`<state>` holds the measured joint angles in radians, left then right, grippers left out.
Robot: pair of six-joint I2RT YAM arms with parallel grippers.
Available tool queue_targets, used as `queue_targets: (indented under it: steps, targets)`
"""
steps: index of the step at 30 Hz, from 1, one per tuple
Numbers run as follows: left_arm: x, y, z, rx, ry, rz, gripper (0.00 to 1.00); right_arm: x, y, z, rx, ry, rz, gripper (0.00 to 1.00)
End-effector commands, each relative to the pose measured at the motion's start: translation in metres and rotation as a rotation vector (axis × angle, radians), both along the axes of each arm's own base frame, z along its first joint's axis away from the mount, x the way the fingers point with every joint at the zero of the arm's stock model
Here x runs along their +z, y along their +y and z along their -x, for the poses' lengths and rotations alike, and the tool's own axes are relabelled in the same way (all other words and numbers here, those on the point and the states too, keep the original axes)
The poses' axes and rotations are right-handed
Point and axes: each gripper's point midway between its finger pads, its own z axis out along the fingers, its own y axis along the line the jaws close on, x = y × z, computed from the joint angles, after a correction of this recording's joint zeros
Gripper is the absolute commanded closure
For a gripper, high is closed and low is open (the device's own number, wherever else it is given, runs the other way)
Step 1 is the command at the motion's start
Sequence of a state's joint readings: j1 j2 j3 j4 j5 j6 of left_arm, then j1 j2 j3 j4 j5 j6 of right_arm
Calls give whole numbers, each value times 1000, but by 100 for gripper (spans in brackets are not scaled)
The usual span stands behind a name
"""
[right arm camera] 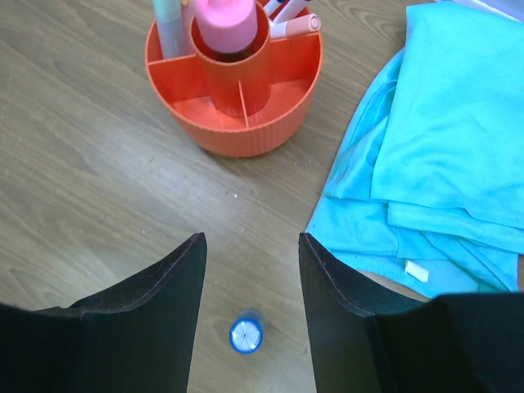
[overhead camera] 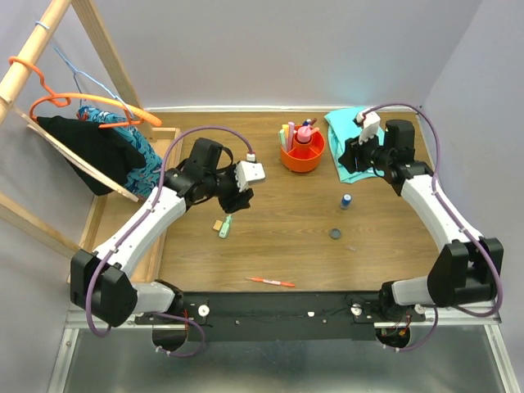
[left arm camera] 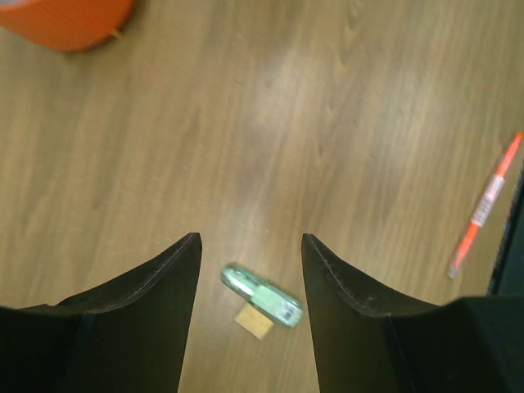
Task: Sort the stationery into containers
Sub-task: Pick up the stationery from the center of the board.
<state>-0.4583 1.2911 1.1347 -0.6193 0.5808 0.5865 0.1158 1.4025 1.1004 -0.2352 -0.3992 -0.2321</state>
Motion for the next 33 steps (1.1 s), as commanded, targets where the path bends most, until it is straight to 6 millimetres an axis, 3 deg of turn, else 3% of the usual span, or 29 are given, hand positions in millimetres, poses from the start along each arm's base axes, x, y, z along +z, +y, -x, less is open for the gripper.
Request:
queue_targets:
  steps: [1,5,6,7,11,16,22,33]
  targets:
    - [-27,7,33,-107,81,-96,39,-8,-1,31,86,6,52,43]
    - [-55,7,30,-63,199,-176,37,-23,-7,49,53,84,60,43]
    - [-57,6,27,-41,211,-176,10,-29,-10,51,41,99,73,43]
    - [-59,4,26,-10,244,-171,1,-37,-16,53,25,114,99,41]
    - [-63,-2,19,58,293,-147,1,-62,-27,66,49,168,192,35]
    - [-69,-3,9,149,312,-134,1,-81,-22,69,102,233,197,34]
    - [-84,5,10,212,349,-168,1,-94,-25,66,156,282,253,34]
    - [-83,3,-4,256,325,-166,1,-114,-28,69,180,340,283,37]
